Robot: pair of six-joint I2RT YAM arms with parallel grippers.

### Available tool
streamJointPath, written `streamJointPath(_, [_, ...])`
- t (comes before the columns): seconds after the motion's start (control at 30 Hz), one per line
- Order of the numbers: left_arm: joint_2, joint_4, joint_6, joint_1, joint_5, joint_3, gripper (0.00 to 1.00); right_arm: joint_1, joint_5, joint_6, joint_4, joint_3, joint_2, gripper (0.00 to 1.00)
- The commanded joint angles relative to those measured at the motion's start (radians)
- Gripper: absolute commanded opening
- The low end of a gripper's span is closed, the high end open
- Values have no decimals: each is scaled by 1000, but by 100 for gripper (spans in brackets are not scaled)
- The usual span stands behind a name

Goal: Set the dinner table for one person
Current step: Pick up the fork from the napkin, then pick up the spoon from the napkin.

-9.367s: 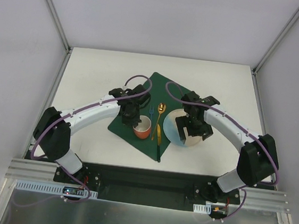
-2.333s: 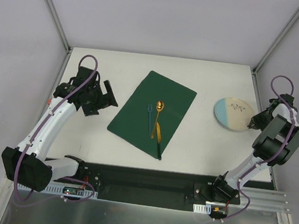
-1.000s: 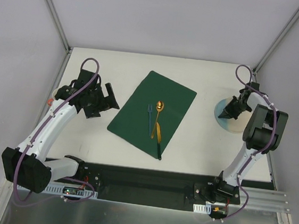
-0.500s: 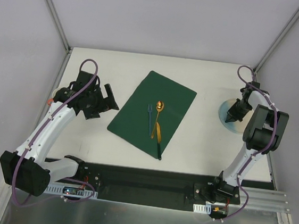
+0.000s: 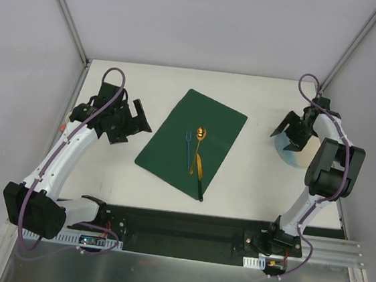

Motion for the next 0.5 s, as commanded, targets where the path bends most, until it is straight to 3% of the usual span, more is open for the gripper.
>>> streamJointPath(0.0, [87,39,11,-26,30,53,99,59,-142,3,-13,60,-76,78])
streamJointPath(0.3, [478,56,14,-217,6,272,99,305,-112,17,-25,-77,-150,75])
streamJointPath(0.47, [666,21,-50,-311,-57,433,99,374,-73,12,-55,-141,-220,74])
